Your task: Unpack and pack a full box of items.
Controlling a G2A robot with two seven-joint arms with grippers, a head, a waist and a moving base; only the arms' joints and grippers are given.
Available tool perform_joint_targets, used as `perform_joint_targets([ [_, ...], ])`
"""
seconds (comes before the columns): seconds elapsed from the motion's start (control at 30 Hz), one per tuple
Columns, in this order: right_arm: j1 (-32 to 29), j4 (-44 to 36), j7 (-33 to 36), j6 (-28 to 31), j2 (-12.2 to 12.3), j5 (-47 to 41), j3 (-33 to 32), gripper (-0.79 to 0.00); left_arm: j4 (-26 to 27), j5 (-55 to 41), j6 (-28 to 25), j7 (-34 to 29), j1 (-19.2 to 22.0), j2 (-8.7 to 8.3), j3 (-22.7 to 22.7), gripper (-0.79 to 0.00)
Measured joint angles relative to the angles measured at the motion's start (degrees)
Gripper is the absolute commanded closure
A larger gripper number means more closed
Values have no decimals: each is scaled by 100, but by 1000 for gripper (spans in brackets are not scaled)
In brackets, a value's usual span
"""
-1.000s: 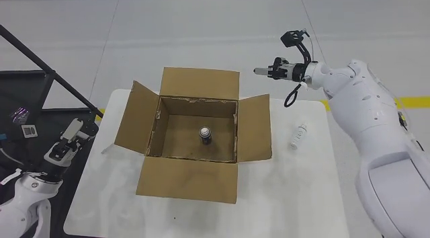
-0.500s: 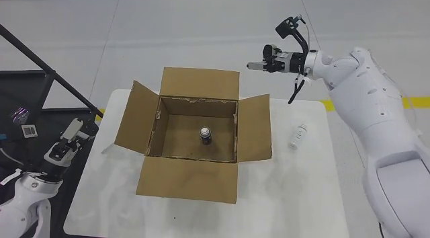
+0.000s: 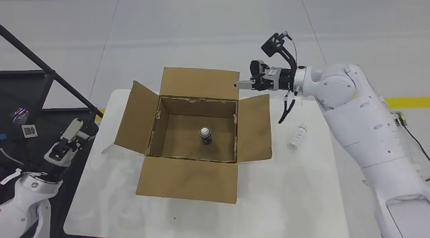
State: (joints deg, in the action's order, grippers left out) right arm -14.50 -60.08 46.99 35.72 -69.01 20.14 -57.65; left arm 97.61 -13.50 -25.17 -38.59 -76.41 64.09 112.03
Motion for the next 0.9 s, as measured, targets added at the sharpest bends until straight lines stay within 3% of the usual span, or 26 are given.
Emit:
perform_joint_targets([
  [0.17, -1633, -2439, 706, -1384, 497, 614, -1336, -785, 0, 0, 0, 0, 0, 0, 0, -785],
  [0.3, -2295, -3029, 963, -2069, 666, 1413, -1921, -785, 0, 0, 0, 0, 0, 0, 0, -785],
  [0.43, -2455, -2851, 1301, -2646, 729, 2373, -1900, -785, 0, 0, 0, 0, 0, 0, 0, -785],
  [0.63, -2235, -2003, 1557, -3367, 716, 3653, -1441, -785, 0, 0, 0, 0, 0, 0, 0, -785],
  [0.9, -1800, -870, 1820, -3540, 589, 3869, -897, -785, 0, 0, 0, 0, 0, 0, 0, -785],
])
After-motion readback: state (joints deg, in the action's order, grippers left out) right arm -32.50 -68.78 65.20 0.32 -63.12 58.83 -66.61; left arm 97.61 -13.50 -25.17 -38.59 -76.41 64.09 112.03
